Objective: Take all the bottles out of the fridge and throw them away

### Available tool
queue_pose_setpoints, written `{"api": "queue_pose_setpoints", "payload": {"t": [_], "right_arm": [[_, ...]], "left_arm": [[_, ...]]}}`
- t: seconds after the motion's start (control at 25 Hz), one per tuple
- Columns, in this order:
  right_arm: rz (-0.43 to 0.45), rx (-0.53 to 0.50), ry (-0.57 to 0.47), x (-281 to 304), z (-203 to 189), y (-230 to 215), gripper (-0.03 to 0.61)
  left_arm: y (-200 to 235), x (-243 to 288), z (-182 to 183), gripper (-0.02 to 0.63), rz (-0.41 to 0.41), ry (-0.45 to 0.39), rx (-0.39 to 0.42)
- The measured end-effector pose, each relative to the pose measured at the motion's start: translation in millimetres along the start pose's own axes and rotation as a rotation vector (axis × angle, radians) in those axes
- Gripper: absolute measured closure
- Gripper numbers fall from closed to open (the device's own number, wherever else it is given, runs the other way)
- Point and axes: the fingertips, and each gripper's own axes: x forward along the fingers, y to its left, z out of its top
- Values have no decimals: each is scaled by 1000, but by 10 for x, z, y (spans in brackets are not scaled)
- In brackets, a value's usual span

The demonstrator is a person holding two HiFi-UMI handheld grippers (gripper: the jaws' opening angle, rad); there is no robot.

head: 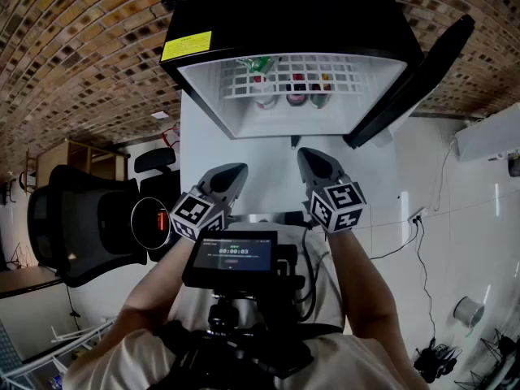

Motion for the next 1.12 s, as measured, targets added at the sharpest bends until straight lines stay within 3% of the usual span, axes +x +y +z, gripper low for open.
{"api": "queue_pose_setpoints", "payload": {"t": [0.36, 0.4, 0.48, 0.64, 0.84, 1.12], "right_arm": [[-224, -54, -7, 429, 50, -922, 564], [-253, -62, -4, 487, 50, -1025, 538], [-328, -63, 14, 593, 11, -1252, 389], [-454, -95, 55, 780, -81, -1634, 348], [-490, -125, 85, 1108, -54, -1846, 322], [-469, -120, 102, 1389, -109, -2059, 298]], "left_arm": [[81, 113, 18, 609, 35, 43, -2], [95, 115, 7, 609, 43, 47, -6], [117, 108, -15, 609, 60, 54, -15], [152, 39, -61, 609, 94, 67, -32], [268, -133, -157, 609, 169, 87, -65], [389, -320, -247, 610, 253, 92, -103]]}}
